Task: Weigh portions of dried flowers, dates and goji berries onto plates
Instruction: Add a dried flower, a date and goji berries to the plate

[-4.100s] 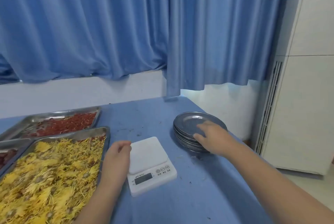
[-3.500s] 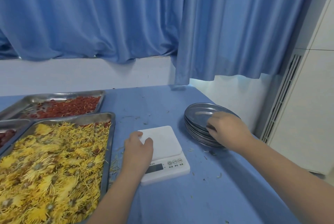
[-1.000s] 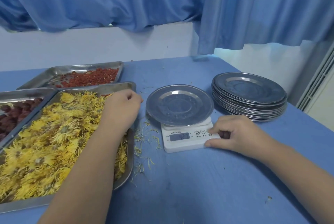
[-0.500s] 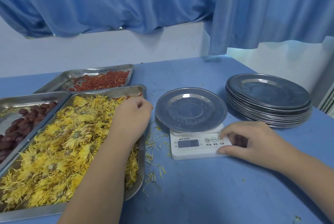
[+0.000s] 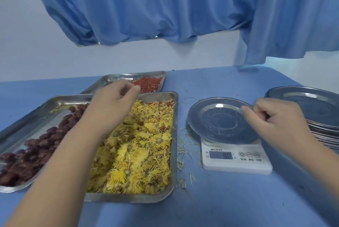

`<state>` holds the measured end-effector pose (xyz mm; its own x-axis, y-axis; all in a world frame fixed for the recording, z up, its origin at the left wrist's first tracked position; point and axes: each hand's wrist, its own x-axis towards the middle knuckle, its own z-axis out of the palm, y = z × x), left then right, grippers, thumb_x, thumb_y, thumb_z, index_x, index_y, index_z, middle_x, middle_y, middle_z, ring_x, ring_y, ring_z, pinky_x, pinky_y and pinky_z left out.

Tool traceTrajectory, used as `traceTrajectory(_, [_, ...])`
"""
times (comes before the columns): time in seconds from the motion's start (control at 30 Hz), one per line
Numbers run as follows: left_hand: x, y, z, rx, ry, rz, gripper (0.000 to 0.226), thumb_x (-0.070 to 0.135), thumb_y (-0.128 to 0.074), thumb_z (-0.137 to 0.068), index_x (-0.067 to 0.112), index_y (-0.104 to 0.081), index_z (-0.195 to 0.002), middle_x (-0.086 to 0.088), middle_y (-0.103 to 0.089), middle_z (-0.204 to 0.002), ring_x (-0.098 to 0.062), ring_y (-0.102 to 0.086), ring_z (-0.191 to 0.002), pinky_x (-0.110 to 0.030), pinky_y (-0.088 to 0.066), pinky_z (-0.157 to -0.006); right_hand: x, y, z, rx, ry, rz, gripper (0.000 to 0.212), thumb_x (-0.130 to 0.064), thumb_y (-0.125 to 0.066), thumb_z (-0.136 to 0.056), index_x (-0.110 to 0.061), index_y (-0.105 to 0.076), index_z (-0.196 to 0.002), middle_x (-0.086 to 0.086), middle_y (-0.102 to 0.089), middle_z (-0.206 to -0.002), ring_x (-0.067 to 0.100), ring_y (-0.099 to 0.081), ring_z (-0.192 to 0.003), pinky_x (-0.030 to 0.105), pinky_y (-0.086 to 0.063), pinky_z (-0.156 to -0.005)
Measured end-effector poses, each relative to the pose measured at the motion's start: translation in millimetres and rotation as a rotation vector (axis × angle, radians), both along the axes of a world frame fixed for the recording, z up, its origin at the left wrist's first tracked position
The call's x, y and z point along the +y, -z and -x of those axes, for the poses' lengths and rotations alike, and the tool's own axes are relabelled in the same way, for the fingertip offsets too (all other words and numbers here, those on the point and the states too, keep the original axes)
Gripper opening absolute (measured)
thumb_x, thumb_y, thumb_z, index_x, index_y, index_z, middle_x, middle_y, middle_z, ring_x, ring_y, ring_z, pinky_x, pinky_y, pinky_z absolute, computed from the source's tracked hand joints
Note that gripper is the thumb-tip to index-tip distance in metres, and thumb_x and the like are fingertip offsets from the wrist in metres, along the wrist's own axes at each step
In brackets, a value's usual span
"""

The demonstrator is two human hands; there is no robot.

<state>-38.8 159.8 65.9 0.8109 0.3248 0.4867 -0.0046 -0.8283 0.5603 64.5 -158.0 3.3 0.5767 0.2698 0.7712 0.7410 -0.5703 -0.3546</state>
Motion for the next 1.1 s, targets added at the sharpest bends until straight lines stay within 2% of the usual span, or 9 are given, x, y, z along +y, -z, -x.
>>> traceTrajectory(0.1, [28, -16, 8, 0.232, -0.028, -0.165, 0.035, 0.06, -0.048, -0.09, 0.028, -0.058, -0.078, 0.006, -0.062, -0.073, -0.012, -0.057, -0.064, -0.027, -0.038, -0.055, -2, 10, 0, -0.014, 0.021, 0.022, 0.053, -0.016, -0.07, -0.085, -0.012, -0.03, -0.051, 0.0, -0.03, -0.045, 0.018, -0.035, -0.054, 0.02, -0.029, -0.052])
traceTrajectory(0.2, [39, -13, 11, 0.556, 0.024, -0.284, 0.025, 0.054, -0.059, -0.088, 0.03, -0.064, -0.082, 0.012, -0.067, -0.084, -0.007, -0.063, -0.077, -0.025, -0.045, -0.063, -9, 18, 6, -0.016, -0.009, 0.065, 0.049, -0.022, -0.063, -0.084, -0.014, -0.029, -0.051, -0.004, -0.03, -0.045, 0.017, -0.036, -0.053, 0.022, -0.029, -0.05])
traceTrajectory(0.27, [38, -3, 9, 0.656, 0.05, -0.289, 0.013, 0.045, -0.065, -0.087, 0.033, -0.065, -0.091, 0.016, -0.066, -0.094, -0.001, -0.061, -0.084, -0.02, -0.041, -0.065, -11, 20, 7, -0.001, -0.028, 0.067, 0.053, -0.016, -0.068, -0.086, -0.013, -0.029, -0.051, -0.006, -0.028, -0.045, 0.015, -0.034, -0.051, 0.023, -0.029, -0.05])
traceTrajectory(0.37, [36, 10, 3, 0.71, 0.041, -0.294, 0.021, 0.04, -0.071, -0.085, 0.035, -0.062, -0.103, 0.016, -0.061, -0.104, 0.002, -0.055, -0.089, -0.021, -0.039, -0.07, -11, 21, 8, 0.014, -0.024, 0.093, 0.052, -0.012, -0.071, -0.084, -0.011, -0.031, -0.05, -0.005, -0.029, -0.045, 0.015, -0.034, -0.052, 0.026, -0.029, -0.05])
traceTrajectory(0.5, [41, 21, 0, 0.693, 0.031, -0.322, 0.032, 0.029, -0.077, -0.081, 0.038, -0.06, -0.107, 0.016, -0.058, -0.106, -0.001, -0.055, -0.093, -0.024, -0.04, -0.08, -12, 21, 7, 0.026, -0.033, 0.115, 0.05, -0.01, -0.072, -0.08, -0.012, -0.03, -0.051, -0.002, -0.031, -0.044, 0.018, -0.034, -0.052, 0.027, -0.03, -0.05])
traceTrajectory(0.63, [50, 23, 3, 0.634, 0.045, -0.257, 0.036, 0.021, -0.077, -0.08, 0.044, -0.06, -0.102, 0.019, -0.058, -0.105, 0.001, -0.059, -0.088, -0.016, -0.043, -0.069, -17, 21, 3, 0.044, -0.037, 0.091, 0.049, -0.014, -0.07, -0.081, -0.01, -0.031, -0.051, 0.0, -0.032, -0.045, 0.018, -0.034, -0.052, 0.027, -0.03, -0.05])
traceTrajectory(0.8, [54, 19, 10, 0.382, 0.041, -0.091, 0.028, 0.04, -0.074, -0.081, 0.049, -0.061, -0.103, 0.019, -0.063, -0.1, 0.001, -0.066, -0.078, -0.013, -0.043, -0.062, -18, 22, 2, 0.049, -0.042, 0.082, 0.049, -0.015, -0.069, -0.081, -0.014, -0.03, -0.051, -0.003, -0.028, -0.045, 0.012, -0.03, -0.049, 0.022, -0.029, -0.049])
traceTrajectory(0.97, [46, 13, 10, 0.27, 0.049, 0.085, 0.016, 0.046, -0.061, -0.089, 0.048, -0.063, -0.105, 0.017, -0.071, -0.091, -0.019, -0.07, -0.086, -0.02, -0.042, -0.063, -17, 23, 3, 0.068, -0.059, 0.068, 0.048, -0.018, -0.068, -0.082, -0.013, -0.031, -0.052, -0.001, -0.031, -0.044, 0.011, -0.03, -0.048, 0.021, -0.029, -0.048])
traceTrajectory(1.1, [27, 4, 1, 0.2, 0.068, 0.108, 0.013, 0.042, -0.058, -0.092, 0.05, -0.062, -0.102, 0.02, -0.069, -0.087, -0.003, -0.065, -0.074, -0.013, -0.042, -0.059, -16, 23, 2, 0.078, -0.046, 0.061, 0.047, -0.021, -0.067, -0.081, -0.013, -0.032, -0.051, -0.001, -0.032, -0.044, 0.013, -0.032, -0.049, 0.022, -0.029, -0.049])
